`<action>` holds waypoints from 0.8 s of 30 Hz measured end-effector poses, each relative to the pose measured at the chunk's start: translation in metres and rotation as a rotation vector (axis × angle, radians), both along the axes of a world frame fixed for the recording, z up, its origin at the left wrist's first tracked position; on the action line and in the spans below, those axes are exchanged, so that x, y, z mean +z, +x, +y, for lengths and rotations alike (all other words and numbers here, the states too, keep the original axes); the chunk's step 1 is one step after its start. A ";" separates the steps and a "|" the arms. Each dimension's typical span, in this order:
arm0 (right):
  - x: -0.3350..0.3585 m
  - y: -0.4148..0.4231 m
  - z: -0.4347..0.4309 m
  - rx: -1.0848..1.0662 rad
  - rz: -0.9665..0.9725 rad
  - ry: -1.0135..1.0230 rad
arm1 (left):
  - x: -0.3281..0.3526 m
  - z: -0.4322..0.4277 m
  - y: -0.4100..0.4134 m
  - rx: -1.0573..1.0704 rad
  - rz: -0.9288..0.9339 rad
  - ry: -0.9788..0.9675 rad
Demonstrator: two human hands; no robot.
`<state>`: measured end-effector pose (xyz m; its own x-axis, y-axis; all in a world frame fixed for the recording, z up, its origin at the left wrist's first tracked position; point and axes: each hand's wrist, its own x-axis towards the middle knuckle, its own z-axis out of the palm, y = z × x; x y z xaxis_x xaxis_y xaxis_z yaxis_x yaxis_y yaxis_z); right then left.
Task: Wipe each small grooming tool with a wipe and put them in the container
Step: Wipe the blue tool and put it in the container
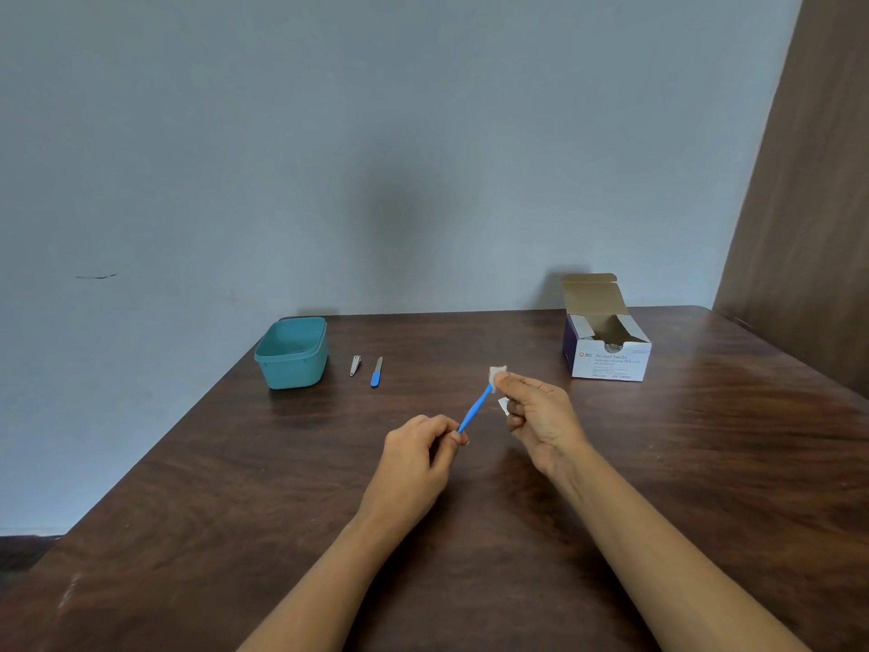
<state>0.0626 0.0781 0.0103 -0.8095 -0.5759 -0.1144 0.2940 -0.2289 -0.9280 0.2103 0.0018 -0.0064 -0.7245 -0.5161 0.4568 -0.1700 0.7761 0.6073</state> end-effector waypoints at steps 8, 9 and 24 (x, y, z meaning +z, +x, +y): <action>-0.002 -0.003 0.001 -0.031 -0.014 0.015 | -0.003 0.000 -0.001 -0.029 0.010 -0.029; -0.001 -0.002 0.001 -0.044 0.004 0.032 | -0.003 0.000 -0.001 -0.034 0.013 -0.031; -0.002 -0.012 -0.005 -0.006 -0.092 -0.083 | -0.007 -0.007 -0.017 -0.011 0.005 -0.082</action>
